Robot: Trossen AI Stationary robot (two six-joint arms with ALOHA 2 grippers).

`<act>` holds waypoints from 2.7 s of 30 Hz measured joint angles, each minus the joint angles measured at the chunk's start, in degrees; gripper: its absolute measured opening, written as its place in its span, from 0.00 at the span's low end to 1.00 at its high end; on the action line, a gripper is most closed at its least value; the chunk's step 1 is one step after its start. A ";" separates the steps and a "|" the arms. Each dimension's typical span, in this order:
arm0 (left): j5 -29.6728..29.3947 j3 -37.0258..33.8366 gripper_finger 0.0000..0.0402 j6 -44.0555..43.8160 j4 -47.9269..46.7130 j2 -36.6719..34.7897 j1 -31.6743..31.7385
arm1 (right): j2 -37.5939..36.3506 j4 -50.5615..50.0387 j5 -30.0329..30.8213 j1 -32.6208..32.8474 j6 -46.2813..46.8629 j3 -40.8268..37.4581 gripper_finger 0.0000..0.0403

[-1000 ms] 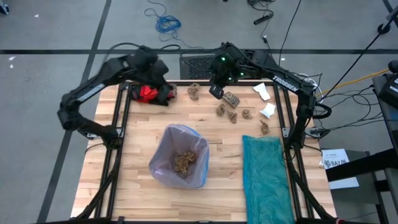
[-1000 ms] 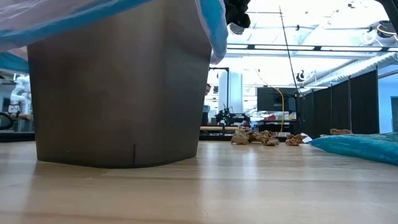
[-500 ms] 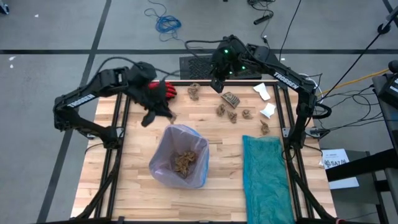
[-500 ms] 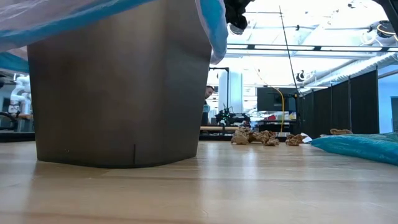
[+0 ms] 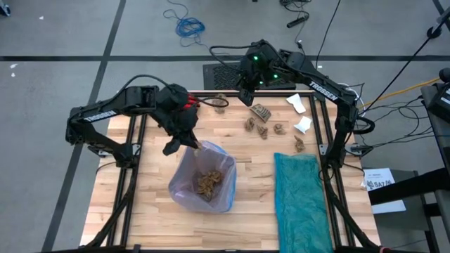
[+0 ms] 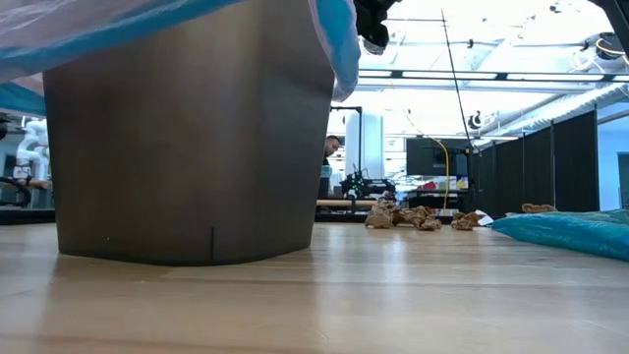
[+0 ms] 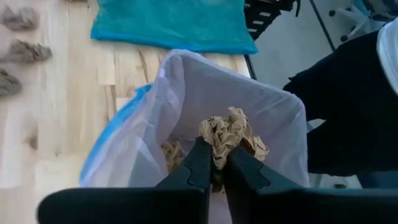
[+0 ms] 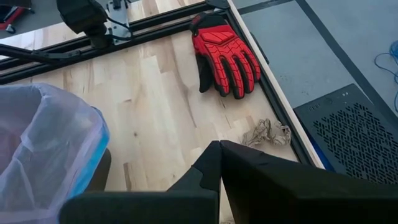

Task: Place trash/remove bag and relplace
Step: Put the brown napkin into the trash bin

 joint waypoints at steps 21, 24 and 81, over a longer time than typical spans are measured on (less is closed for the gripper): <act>-2.00 -0.02 0.27 -10.38 -0.20 0.81 -4.04 | 0.00 -0.04 -7.41 -0.14 -2.52 0.00 0.00; -2.45 -0.02 0.27 -10.65 -0.26 0.81 -4.04 | 0.00 -0.02 -7.39 -0.60 -2.75 0.00 0.00; -15.33 -0.61 0.35 15.44 19.19 37.00 29.81 | -12.11 -8.71 8.48 1.89 15.78 -1.55 0.00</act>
